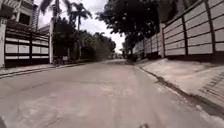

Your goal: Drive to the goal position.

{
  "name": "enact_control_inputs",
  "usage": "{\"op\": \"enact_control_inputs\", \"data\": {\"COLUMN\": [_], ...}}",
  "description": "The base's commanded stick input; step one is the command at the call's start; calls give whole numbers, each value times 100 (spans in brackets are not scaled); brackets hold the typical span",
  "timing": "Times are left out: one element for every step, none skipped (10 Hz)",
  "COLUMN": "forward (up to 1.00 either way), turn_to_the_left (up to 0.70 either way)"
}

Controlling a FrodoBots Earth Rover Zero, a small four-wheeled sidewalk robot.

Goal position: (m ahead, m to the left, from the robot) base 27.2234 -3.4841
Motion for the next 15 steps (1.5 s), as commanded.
{"op": "enact_control_inputs", "data": {"forward": [70,70,70,70,70,70,70,70,70,70,70,70,70,70,70], "turn_to_the_left": [0,0,0,-9,-33,-35,-35,-35,-19,0,0,0,0,0,0]}}
